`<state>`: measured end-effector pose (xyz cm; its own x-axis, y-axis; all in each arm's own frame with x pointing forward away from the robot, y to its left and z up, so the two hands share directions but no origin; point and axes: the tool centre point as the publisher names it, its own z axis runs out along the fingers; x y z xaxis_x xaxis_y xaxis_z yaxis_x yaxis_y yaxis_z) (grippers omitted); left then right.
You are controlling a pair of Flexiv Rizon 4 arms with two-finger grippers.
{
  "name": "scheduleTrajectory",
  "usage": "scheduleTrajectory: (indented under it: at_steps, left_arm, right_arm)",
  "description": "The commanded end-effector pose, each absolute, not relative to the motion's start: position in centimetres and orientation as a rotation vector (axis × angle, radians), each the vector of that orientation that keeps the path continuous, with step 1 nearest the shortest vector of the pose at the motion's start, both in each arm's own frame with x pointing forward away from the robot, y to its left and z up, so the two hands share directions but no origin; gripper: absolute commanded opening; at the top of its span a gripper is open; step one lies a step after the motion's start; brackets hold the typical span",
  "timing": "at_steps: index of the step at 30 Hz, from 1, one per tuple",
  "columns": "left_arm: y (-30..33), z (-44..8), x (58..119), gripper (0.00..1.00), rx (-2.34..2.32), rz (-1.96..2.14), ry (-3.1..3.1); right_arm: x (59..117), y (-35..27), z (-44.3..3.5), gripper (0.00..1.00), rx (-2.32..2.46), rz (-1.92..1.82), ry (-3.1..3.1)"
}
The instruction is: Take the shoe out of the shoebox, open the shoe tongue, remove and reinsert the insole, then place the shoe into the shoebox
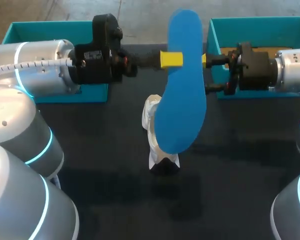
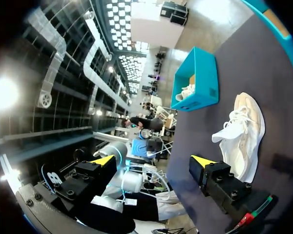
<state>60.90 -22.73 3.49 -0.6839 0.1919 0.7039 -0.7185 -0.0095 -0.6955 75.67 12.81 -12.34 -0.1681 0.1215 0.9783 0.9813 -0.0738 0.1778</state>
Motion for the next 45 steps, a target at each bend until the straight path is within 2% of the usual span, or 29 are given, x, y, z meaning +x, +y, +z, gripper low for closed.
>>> scheduleTrajectory:
  at_steps: [1,12,22,31,45]
  left_arm:
    - [-21.4,2.8,61.8,0.00,0.468,1.766,-1.693]
    - [-20.3,0.2,63.5,0.00,0.095,1.973,-1.990]
    - [-18.6,-2.5,66.0,0.00,-0.530,2.156,-2.222]
    - [-18.8,-2.9,68.3,0.00,-1.117,2.307,-2.194]
    - [-19.1,-3.1,68.5,0.00,-1.130,2.352,-2.156]
  right_arm:
    - [75.8,13.0,-12.4,1.00,-1.270,-1.346,-1.384]
    - [75.8,13.0,-12.4,1.00,-1.270,-1.346,-1.384]
    - [75.8,13.0,-12.4,1.00,-1.270,-1.346,-1.384]
    - [75.8,13.0,-12.4,1.00,-1.270,-1.346,-1.384]
    - [75.8,13.0,-12.4,1.00,-1.270,-1.346,-1.384]
